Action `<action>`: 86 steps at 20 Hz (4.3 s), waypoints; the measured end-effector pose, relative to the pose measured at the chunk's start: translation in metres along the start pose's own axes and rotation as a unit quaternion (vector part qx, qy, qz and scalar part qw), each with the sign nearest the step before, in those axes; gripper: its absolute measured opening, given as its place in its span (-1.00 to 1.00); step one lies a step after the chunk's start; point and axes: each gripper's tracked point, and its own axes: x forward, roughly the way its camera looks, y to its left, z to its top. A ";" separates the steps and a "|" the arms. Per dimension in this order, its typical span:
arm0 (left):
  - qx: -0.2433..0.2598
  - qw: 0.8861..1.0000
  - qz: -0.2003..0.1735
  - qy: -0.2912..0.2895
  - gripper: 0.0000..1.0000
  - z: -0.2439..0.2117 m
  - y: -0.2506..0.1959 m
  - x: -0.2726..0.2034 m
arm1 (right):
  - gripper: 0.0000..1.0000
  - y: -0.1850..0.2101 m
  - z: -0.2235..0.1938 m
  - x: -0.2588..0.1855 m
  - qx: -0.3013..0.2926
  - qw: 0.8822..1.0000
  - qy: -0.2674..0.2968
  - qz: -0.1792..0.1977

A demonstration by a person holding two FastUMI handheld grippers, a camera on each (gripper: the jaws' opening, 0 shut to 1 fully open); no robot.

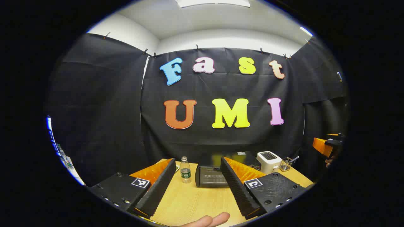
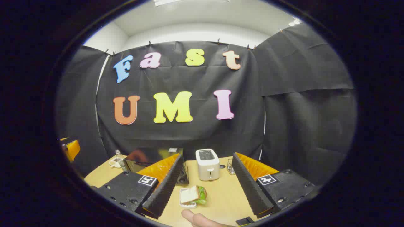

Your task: Open the electric oven with the left hand, put the food in, and close the electric oven.

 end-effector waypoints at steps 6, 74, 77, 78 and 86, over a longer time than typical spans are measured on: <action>0.006 1.000 -0.018 0.001 0.86 -0.001 -0.016 -0.003 | 0.80 -0.010 0.006 -0.008 -0.010 1.000 -0.017 0.006; 0.015 0.975 -0.064 0.212 0.94 -0.228 -0.114 0.159 | 0.80 -0.050 0.018 0.005 -0.004 0.997 -0.052 0.055; 0.010 0.974 -0.069 0.214 0.94 -0.243 -0.112 0.140 | 0.80 -0.050 0.015 0.003 -0.008 0.997 -0.050 0.053; 0.009 0.973 -0.072 0.218 0.94 -0.248 -0.112 0.135 | 0.80 -0.049 0.014 0.004 -0.011 0.997 -0.048 0.053; 0.000 0.970 -0.079 0.232 0.93 -0.293 -0.110 0.102 | 1.00 -0.055 0.009 0.004 -0.018 0.998 -0.044 0.048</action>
